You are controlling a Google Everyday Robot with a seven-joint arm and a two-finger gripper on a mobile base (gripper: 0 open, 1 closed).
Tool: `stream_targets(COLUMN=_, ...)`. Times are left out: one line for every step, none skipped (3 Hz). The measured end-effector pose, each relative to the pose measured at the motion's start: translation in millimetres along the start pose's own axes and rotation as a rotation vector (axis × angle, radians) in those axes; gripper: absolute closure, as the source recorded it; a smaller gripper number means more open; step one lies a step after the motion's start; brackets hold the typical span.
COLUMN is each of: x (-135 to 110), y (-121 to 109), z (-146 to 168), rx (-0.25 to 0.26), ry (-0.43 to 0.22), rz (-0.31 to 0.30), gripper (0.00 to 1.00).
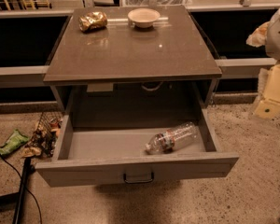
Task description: Pick water bottle from top drawer and place on counter
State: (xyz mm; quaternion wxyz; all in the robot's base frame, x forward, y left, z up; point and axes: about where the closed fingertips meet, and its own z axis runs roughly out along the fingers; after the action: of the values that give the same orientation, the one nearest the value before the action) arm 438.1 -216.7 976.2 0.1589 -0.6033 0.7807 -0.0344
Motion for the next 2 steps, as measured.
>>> stream_targets(x=0.0, y=0.0, z=0.0, rx=0.000, ry=0.000, rz=0.000, gripper=0.00)
stream_targets(x=-6.5, y=-5.3, z=11.7, rx=0.007, ry=-0.049, rz=0.005, gripper=0.00)
